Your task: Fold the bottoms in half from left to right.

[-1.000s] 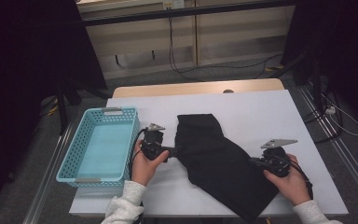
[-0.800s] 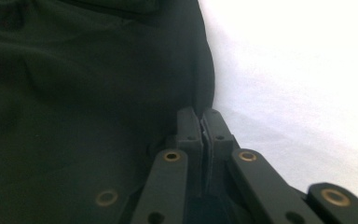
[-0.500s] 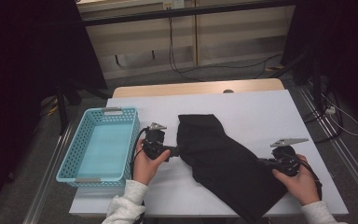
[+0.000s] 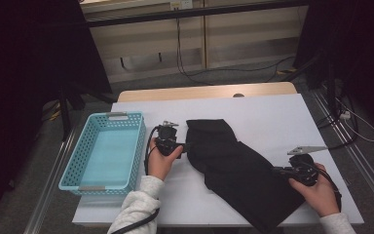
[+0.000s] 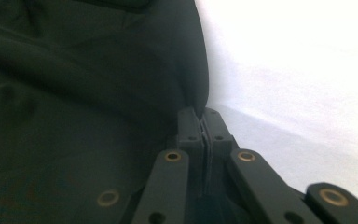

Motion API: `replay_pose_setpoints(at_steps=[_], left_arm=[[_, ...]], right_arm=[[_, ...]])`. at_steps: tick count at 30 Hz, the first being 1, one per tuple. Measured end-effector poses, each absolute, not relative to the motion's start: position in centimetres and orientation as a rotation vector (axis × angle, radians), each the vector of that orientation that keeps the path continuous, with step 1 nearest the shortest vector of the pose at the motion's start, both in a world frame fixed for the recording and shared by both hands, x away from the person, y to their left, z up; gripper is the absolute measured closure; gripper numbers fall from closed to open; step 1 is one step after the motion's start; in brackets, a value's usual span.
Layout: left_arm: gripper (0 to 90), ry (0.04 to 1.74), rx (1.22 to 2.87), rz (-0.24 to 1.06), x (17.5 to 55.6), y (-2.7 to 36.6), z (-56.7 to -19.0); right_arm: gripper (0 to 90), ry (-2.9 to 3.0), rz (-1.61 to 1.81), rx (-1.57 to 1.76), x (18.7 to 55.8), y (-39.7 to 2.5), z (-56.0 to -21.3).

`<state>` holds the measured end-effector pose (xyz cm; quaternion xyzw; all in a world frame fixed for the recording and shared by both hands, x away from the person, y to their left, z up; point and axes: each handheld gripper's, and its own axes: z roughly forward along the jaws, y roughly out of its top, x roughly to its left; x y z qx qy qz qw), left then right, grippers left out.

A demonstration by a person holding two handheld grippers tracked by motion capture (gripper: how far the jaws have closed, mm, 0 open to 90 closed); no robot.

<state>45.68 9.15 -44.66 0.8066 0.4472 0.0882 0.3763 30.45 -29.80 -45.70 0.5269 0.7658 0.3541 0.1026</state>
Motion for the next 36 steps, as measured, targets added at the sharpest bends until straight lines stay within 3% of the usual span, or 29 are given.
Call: replay_pose_setpoints(at_steps=[9, 17, 20, 36], left_arm=[[42.3, 1.168, 2.079, 0.2, 47.5, 7.9, -45.5], [77.0, 1.19, 2.078, 0.181, 47.8, 7.6, -45.4], [85.1, 1.215, 2.06, 0.152, 48.3, 7.8, -45.1], [85.4, 1.357, 1.871, 0.261, 47.6, 12.3, -44.5]], right_arm=[[88.6, 2.267, 1.048, 1.548, 30.4, -29.7, -45.7], [88.6, 2.288, 1.051, 1.527, 30.4, -29.5, -45.7], [88.6, 2.292, 1.056, 1.529, 30.5, -29.5, -45.7], [88.4, 2.314, 1.068, 1.494, 31.1, -28.6, -45.7]])
